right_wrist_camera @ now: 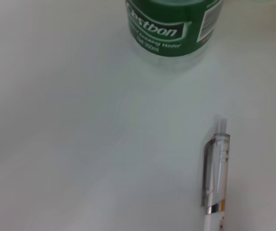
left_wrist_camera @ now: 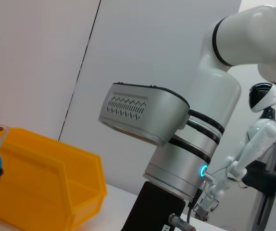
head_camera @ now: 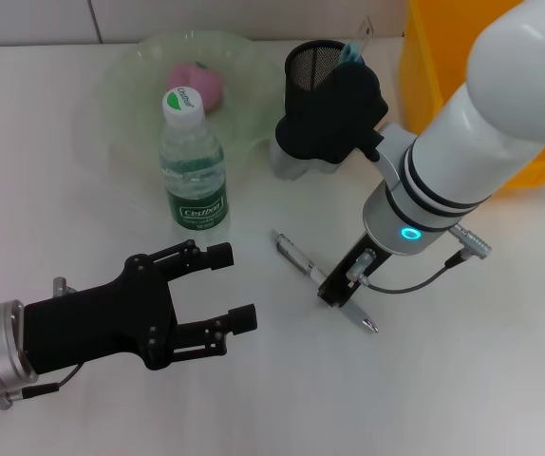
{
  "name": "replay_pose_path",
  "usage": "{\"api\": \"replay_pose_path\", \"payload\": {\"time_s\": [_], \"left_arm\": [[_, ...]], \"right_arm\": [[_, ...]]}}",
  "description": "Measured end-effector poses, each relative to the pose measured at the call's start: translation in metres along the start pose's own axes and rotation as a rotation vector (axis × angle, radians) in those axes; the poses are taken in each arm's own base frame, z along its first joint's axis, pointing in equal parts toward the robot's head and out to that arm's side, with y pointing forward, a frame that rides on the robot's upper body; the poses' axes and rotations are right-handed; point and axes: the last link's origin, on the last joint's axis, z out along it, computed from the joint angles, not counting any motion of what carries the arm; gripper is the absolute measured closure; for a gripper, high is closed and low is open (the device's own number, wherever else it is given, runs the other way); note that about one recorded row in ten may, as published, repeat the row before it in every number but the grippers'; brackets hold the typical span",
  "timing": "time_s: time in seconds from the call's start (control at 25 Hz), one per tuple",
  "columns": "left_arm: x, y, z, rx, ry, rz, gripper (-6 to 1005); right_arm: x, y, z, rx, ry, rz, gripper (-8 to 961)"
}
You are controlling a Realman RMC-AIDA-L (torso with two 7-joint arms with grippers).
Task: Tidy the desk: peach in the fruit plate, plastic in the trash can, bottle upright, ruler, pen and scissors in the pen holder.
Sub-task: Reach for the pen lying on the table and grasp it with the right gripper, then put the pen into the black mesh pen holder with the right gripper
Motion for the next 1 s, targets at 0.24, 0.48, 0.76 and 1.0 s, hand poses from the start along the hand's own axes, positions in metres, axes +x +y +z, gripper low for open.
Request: {"api": "replay_pose_path", "payload": {"time_s": [0.24, 0.48, 0.76, 1.0], "left_arm": [[0.0, 0.0, 0.0, 0.0, 0.0, 0.0, 167], [0.0, 0.0, 0.0, 0.0, 0.0, 0.0, 167], [-0.0004, 0.0003, 0.0, 0.0, 0.0, -0.002, 167], [-0.0007, 0.0006, -0.0006, 0.001, 0.001, -0.003, 167]], "right_arm": [[0.0002, 0.0, 0.0014, 0.004, 0.01, -0.005, 692], [0.0001, 0.0, 0.0014, 0.004, 0.01, -0.006, 718], [-0.0009, 0.0018, -0.0001, 0.002, 0.001, -0.011, 788], [0.0002, 0.0032, -0.0055, -0.012, -0.036, -0.003, 840]]}}
